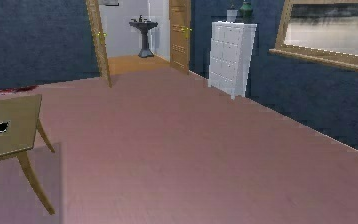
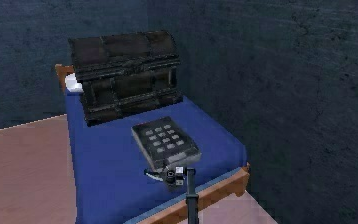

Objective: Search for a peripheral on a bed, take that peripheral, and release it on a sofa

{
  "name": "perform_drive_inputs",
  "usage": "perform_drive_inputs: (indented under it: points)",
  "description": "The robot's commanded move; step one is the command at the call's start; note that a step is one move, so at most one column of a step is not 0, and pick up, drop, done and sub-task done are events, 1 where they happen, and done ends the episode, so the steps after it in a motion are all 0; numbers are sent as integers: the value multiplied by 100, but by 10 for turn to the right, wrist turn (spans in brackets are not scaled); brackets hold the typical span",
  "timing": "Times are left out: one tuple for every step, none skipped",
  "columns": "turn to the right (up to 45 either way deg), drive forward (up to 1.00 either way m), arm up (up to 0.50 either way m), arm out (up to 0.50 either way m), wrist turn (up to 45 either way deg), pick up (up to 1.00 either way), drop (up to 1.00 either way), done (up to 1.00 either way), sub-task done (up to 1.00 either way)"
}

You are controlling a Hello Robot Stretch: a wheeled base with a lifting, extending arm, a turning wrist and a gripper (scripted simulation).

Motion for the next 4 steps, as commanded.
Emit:
perform_drive_inputs:
  points:
    - [0,0,0,0,0,100,0,0,0]
    - [0,0,10,0,0,0,0,0,0]
    - [0,0,42,0,0,0,0,0,0]
    - [0,0,0,0,-450,0,0,0,0]
